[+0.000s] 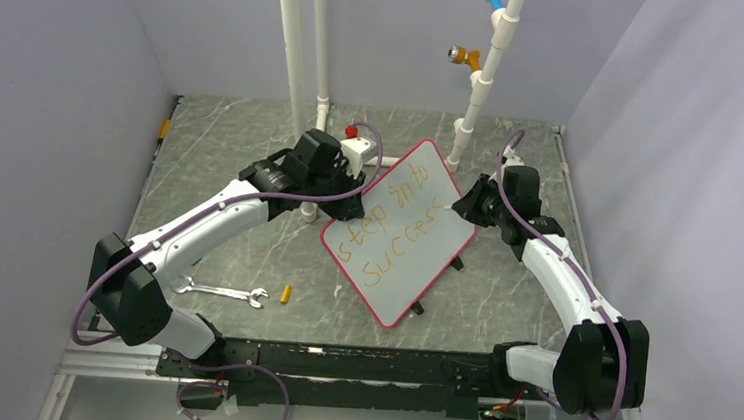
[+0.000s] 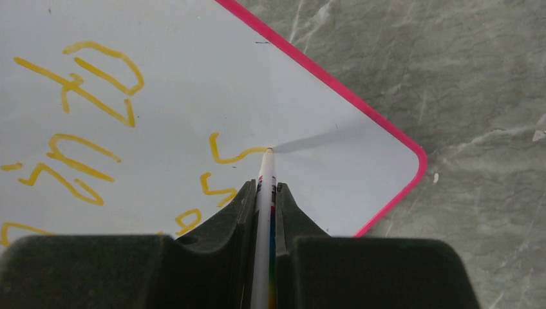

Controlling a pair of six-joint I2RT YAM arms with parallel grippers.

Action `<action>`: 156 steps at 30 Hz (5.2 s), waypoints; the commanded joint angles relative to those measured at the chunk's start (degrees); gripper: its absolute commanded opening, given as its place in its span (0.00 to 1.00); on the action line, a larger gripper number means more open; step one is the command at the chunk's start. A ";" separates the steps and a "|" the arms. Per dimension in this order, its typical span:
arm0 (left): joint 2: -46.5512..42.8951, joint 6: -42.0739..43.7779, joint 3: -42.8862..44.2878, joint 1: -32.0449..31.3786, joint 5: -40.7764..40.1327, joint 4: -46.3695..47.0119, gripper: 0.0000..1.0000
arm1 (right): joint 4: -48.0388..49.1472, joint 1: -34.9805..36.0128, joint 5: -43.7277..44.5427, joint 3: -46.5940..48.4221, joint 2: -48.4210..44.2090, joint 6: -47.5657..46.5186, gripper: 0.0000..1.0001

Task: Write a sentence on the whiteboard
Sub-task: Write a sentence on the whiteboard, then adjust the whiteboard at the center of the board, then pick up the pen cap from the center of the board.

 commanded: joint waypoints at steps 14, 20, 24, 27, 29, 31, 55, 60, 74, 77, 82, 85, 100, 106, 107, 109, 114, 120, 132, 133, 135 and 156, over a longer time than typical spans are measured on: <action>-1.57 7.56 -0.90 -0.02 -6.79 -0.37 0.00 | -2.29 0.12 -0.86 -3.65 -1.71 -0.19 0.00; -1.63 7.59 -1.03 -0.05 -7.29 -0.36 0.00 | -1.72 0.12 -5.00 -2.51 -2.93 1.82 0.00; -1.66 7.74 -0.85 -0.04 -7.11 -0.51 0.00 | -0.05 0.12 -7.56 -1.18 -3.30 3.19 0.00; -1.89 7.74 -0.90 -0.04 -7.31 -0.58 0.00 | -0.89 0.12 -7.77 1.56 -3.60 3.34 0.00; -2.09 7.74 -0.99 -0.07 -7.63 -0.56 0.00 | -3.49 0.14 -6.16 3.71 -5.20 2.82 0.00; -2.23 7.81 -0.96 -0.07 -7.87 -0.62 0.00 | -6.80 0.12 -3.99 6.05 -7.35 2.30 0.00; -2.13 6.20 -0.16 -0.07 1.65 -4.63 0.00 | -22.49 0.17 0.61 6.32 -29.95 5.12 0.00; -2.75 3.72 -3.04 -0.29 3.56 -3.11 0.00 | -23.09 0.13 0.49 5.46 -31.95 5.26 0.00; 8.28 5.26 6.02 -3.88 6.81 -5.08 0.00 | -27.48 0.13 7.92 7.24 -35.85 4.14 0.00; 11.16 7.87 8.50 -4.30 11.17 -6.39 0.00 | -28.09 0.12 9.10 7.30 -37.02 4.55 0.00; 14.46 13.53 11.98 -5.09 14.36 -8.62 0.00 | -28.63 0.12 10.01 7.16 -38.27 4.78 0.00; 16.07 15.97 13.70 -5.24 15.73 -10.16 0.00 | -28.82 0.08 10.47 7.21 -38.43 4.78 0.00; 20.75 19.54 17.16 -8.01 14.59 -10.11 0.08 | -28.53 0.13 12.52 7.31 -39.02 4.45 0.00; 21.76 19.86 18.00 -7.95 12.81 -9.80 0.21 | -28.09 0.12 12.88 6.27 -38.99 4.36 0.00; 21.99 19.98 18.17 -7.99 12.76 -9.86 0.22 | -27.98 0.12 12.84 6.12 -38.90 4.36 0.00; 22.27 20.03 18.52 -7.97 12.76 -9.90 0.24 | -27.91 0.12 12.73 5.90 -38.78 4.27 0.00; 22.30 20.28 19.08 -8.02 12.84 -9.96 0.33 | -27.77 0.17 12.75 5.72 -38.47 4.08 0.00; 22.07 20.36 19.50 -8.02 13.15 -9.85 0.41 | -27.74 0.14 12.64 5.28 -38.45 4.06 0.00; 20.93 18.93 21.22 -7.97 12.96 -9.72 0.52 | -27.47 0.10 12.22 4.83 -38.22 4.08 0.00; 20.71 18.91 21.44 -7.96 12.96 -9.72 0.54 | -27.46 0.14 12.22 4.83 -38.22 4.01 0.00; 20.42 18.65 21.81 -8.00 12.77 -9.78 0.57 | -27.54 0.11 12.22 4.83 -38.12 3.99 0.00; 0.92 14.12 17.34 -8.09 -5.73 -10.24 0.83 | -27.92 0.17 11.62 6.28 -37.49 3.72 0.00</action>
